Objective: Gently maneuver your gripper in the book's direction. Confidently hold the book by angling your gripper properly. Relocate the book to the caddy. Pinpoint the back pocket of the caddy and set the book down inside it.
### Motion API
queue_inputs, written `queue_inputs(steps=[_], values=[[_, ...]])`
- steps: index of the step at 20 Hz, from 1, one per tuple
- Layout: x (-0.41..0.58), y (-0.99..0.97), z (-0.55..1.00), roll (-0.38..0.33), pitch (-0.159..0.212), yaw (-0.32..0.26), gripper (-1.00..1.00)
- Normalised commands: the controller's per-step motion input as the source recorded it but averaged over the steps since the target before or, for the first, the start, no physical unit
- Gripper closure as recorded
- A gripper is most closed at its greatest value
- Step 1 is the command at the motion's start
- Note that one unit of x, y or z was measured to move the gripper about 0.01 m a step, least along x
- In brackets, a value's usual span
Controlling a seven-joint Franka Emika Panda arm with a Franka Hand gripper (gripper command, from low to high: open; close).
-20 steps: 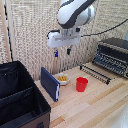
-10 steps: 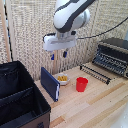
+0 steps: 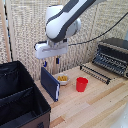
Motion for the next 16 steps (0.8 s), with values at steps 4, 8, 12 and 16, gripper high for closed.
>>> queue_inputs(steps=[4, 8, 12, 16], values=[[0.383, 0.03, -0.30, 0.000, 0.005, 0.018, -1.00], [0.339, 0.03, -0.28, 0.000, 0.036, 0.002, -1.00], [0.354, 0.08, -0.28, 0.000, 0.079, 0.000, -1.00], [0.341, 0.08, -0.26, -0.027, 0.133, 0.002, -1.00]])
